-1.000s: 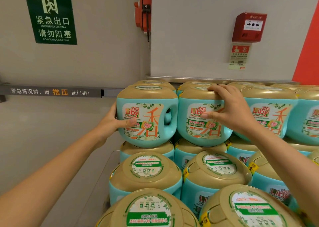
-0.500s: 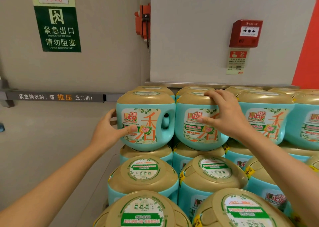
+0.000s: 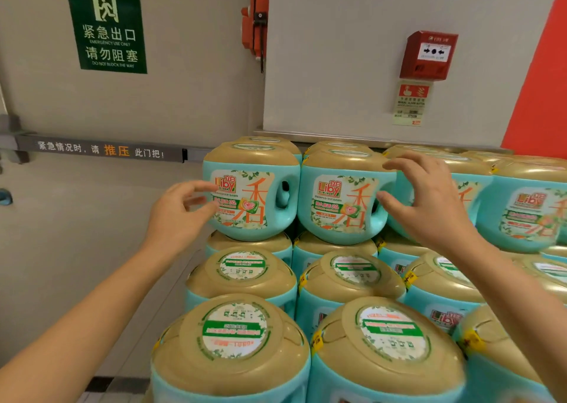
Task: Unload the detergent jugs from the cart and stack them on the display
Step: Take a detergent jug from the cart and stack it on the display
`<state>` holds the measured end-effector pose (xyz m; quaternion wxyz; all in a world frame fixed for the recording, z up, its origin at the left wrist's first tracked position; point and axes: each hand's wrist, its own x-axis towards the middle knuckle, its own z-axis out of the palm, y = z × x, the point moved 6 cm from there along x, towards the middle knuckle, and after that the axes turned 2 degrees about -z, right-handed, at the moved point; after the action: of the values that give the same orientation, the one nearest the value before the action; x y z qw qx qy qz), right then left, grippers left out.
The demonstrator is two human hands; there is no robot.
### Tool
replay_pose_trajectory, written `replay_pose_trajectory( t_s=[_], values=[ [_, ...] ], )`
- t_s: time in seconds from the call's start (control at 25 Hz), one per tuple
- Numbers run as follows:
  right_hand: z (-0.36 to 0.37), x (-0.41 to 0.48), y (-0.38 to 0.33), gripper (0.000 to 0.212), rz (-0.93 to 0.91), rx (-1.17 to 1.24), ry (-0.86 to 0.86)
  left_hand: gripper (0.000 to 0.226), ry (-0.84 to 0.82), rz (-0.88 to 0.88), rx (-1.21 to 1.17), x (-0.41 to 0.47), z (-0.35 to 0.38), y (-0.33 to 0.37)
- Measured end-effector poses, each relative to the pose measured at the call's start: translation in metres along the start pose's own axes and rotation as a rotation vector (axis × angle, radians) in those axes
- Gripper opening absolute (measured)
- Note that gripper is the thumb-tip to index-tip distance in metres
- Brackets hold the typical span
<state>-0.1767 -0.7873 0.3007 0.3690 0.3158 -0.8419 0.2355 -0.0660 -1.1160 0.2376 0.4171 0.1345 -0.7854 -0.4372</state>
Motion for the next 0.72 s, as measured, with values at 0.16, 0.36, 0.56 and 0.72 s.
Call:
replay_pose_trajectory(
  t_s=[0.16, 0.36, 0.56, 0.72],
  values=[
    [-0.053, -0.056, -0.016, 0.022, 0.097, 0.14, 0.042, 0.029, -0.109, 0.064, -0.177, -0.034, -0.021, 0.026],
    [-0.096, -0.173, -0.045, 0.011, 0.348, 0.257, 0.051, 0.027, -0.403, 0.063, -0.4, -0.125, -0.022, 0.043],
    [-0.126, -0.306, -0.064, 0.01, 0.607, 0.288, 0.031, 0.024, -0.642, 0.001, -0.475, -0.226, -0.009, 0.053],
    [-0.153, -0.405, -0.071, 0.015, 0.776, 0.267, 0.043, 0.022, -0.837, -0.098, -0.504, -0.308, 0.023, 0.062]
  ],
)
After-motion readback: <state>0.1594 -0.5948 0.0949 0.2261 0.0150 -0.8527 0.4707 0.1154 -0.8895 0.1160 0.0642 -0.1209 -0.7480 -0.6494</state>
